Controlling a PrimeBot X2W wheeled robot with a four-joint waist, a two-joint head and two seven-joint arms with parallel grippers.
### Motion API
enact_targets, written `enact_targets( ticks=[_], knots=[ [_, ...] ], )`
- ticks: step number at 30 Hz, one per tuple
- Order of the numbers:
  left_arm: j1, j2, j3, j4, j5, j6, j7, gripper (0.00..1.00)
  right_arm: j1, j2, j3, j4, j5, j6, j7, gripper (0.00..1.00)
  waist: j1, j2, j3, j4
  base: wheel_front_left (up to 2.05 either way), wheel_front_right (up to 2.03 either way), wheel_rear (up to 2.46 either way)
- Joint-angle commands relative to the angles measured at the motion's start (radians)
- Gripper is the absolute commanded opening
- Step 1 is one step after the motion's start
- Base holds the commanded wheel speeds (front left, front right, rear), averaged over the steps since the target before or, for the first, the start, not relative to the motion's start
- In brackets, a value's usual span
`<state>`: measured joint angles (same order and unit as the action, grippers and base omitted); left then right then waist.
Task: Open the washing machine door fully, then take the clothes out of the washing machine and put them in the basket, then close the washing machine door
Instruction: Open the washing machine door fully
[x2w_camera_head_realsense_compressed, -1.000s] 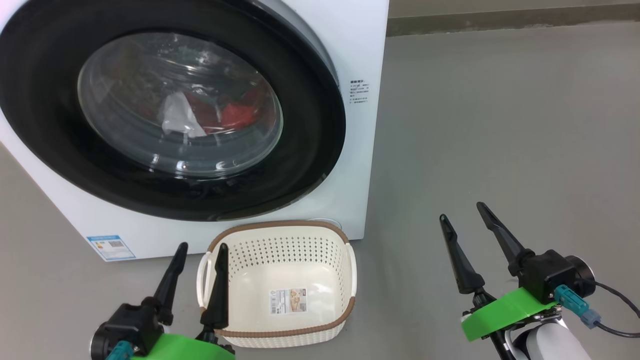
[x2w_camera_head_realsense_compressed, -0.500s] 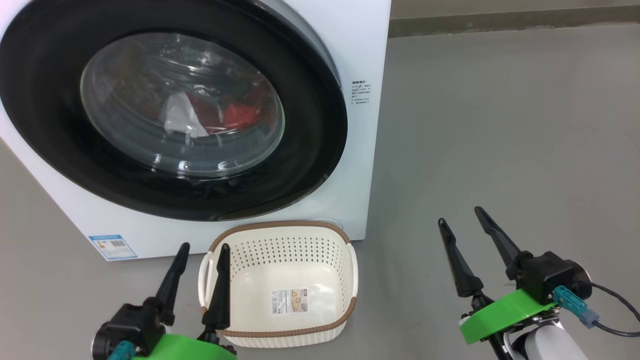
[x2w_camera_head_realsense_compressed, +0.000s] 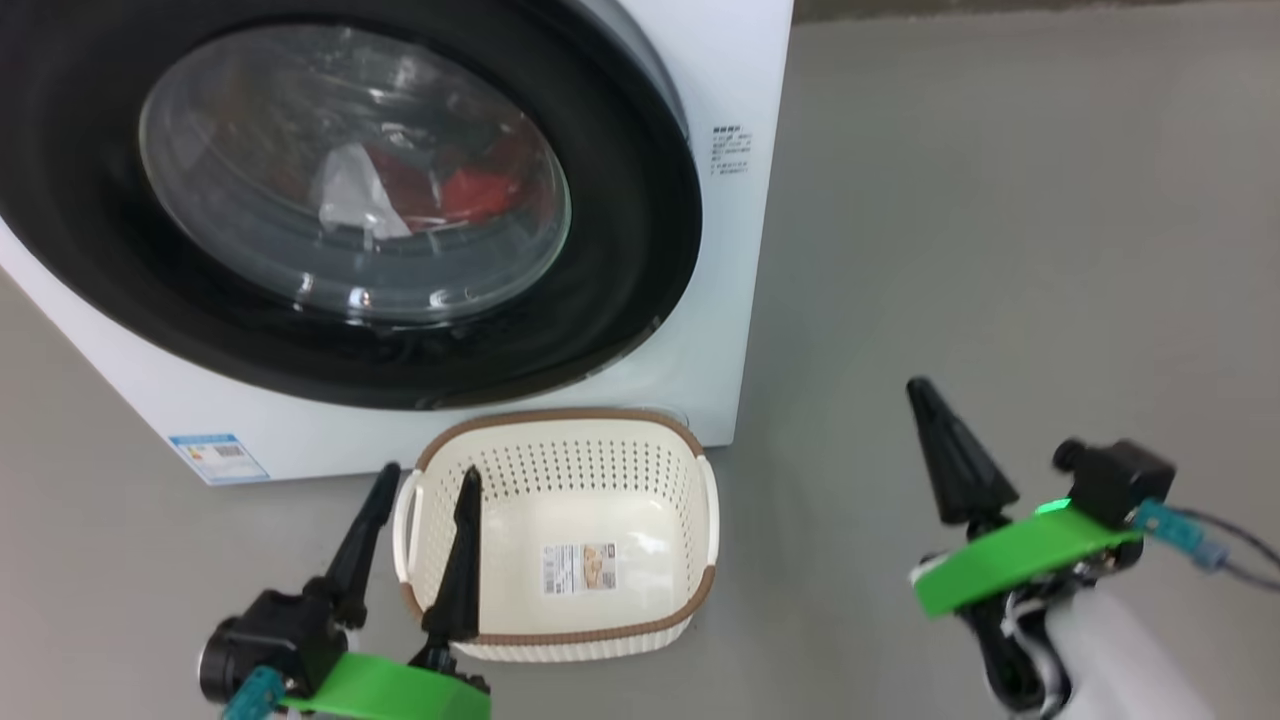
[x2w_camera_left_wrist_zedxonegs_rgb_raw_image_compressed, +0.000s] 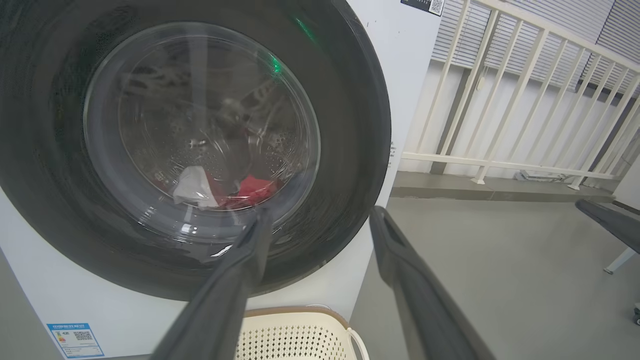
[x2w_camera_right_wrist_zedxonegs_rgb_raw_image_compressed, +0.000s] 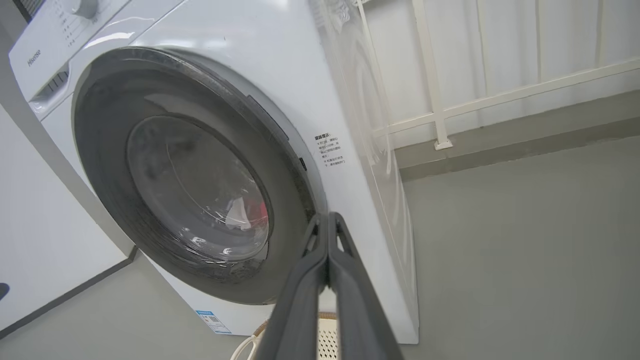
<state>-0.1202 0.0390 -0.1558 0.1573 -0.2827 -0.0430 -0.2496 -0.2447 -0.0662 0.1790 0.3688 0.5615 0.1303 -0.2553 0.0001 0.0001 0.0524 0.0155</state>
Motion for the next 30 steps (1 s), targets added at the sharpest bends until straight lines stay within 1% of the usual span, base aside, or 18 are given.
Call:
enact_targets(
  ticks=[1,7,11,13,16,20,22,23,30],
  knots=[
    [-0.05,0.011,0.028,-0.037,-0.004,0.009,-0.012,1.0,-0.056,-0.013,0.023,-0.02,0.026,0.0,-0.006,0.0,0.0,-0.0001,0.026,0.006,0.0,0.0,0.0],
    [-0.076,0.011,0.019,-0.081,-0.025,0.015,-0.012,1.0,-0.158,-0.047,0.045,0.006,0.283,0.0,-0.006,0.0,0.0,-0.0001,0.091,0.026,0.0,0.0,0.0],
    [-0.09,0.011,0.021,-0.102,-0.028,0.018,-0.012,1.0,-0.234,-0.081,0.065,0.013,0.457,0.0,-0.006,0.0,0.0,-0.0001,0.136,0.038,0.0,0.0,0.0],
    [-0.099,0.011,0.018,-0.109,-0.029,0.021,-0.012,1.0,-0.274,-0.096,0.078,0.014,0.553,0.0,0.012,0.0,0.0,-0.0001,0.16,0.044,0.0,0.0,0.0],
    [-0.113,0.011,0.009,-0.109,-0.035,0.025,-0.012,1.0,-0.329,-0.124,0.095,0.003,0.678,0.0,0.057,0.0,0.0,-0.0001,0.197,0.054,0.0,0.0,0.0],
    [-0.142,0.011,-0.002,-0.115,-0.045,0.03,-0.012,1.0,-0.388,-0.153,0.103,0.004,0.813,0.0,0.123,0.0,0.0,-0.0001,0.248,0.069,0.0,0.0,0.0],
    [-0.156,0.011,-0.007,-0.119,-0.046,0.034,-0.012,1.0,-0.417,-0.162,0.102,0.008,0.875,0.0,0.169,0.0,0.0,-0.0001,0.272,0.077,0.0,0.0,0.0],
    [-0.169,0.011,-0.013,-0.121,-0.045,0.037,-0.012,1.0,-0.442,-0.168,0.1,0.014,0.935,0.0,0.223,0.0,0.0,-0.0001,0.295,0.083,0.0,0.0,0.0],
    [-0.196,0.011,-0.025,-0.126,-0.048,0.045,-0.012,1.0,-0.522,-0.177,0.077,0.035,1.075,0.0,0.398,0.0,0.0,-0.0001,0.349,0.097,0.0,0.0,0.0]
  ],
)
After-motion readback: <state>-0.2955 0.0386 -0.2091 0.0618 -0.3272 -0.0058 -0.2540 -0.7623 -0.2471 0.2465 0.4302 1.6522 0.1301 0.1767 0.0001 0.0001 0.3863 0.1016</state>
